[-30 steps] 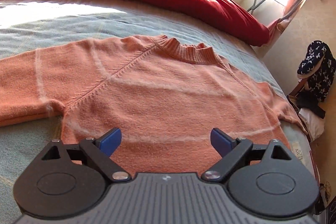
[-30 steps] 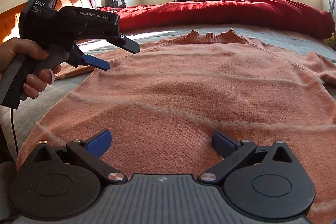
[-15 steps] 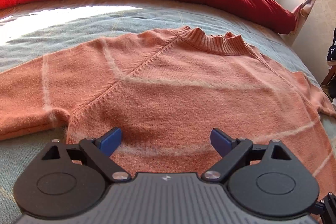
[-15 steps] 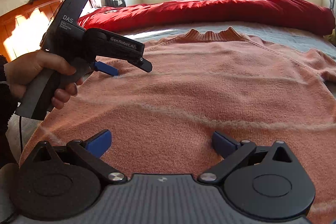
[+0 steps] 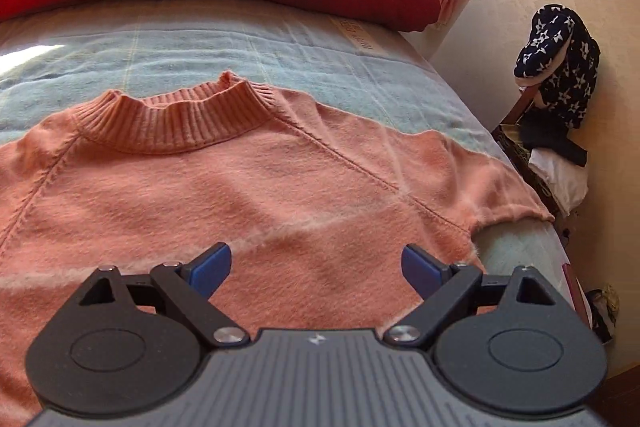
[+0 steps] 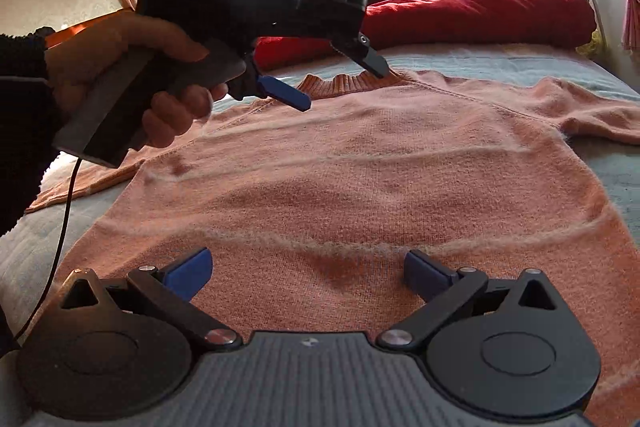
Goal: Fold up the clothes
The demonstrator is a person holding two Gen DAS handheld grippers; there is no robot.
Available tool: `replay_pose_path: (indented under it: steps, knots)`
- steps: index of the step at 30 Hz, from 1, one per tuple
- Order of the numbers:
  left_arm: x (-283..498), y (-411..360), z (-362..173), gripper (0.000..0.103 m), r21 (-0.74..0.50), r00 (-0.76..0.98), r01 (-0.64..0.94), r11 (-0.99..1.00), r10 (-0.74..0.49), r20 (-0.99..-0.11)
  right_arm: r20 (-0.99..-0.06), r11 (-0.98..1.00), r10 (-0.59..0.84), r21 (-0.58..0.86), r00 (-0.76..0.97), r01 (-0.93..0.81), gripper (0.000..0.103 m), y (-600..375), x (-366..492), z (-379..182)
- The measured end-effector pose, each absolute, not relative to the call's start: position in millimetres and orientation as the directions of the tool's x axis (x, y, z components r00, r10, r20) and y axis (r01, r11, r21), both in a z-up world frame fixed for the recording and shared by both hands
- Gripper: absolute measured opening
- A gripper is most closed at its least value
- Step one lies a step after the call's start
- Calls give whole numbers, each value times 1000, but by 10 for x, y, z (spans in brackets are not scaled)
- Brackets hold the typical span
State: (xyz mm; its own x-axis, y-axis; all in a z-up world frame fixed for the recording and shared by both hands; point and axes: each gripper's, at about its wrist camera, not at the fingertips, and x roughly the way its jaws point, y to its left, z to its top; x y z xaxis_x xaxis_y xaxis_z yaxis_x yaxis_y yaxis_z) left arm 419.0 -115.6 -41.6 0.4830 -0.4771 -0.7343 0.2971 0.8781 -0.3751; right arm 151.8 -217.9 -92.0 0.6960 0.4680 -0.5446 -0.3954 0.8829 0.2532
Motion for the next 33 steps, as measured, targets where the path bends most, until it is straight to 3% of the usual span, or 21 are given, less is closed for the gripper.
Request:
replay_pose_path:
  steps: [12, 21, 27, 33]
  knots:
    - [4983, -1475, -735, 95, -153, 603, 214, 965, -254, -756, -525, 865, 501, 270, 688, -423, 103, -2251, 1602, -983]
    - [4929, -1462, -378, 95, -346, 580, 292, 892, -453, -677, -505, 862, 506, 270, 699, -429, 103, -2252, 1582, -1016]
    - [5224, -1538, -702, 95, -321, 596, 227, 920, -392, -701, -474, 837, 547, 326, 690, -439, 103, -2343, 1612, -1042]
    - [5258, -1756, -746, 99, -163, 632, 242, 956, -283, -722, -428, 793, 602, 420, 675, -441, 103, -2485, 1660, -1075]
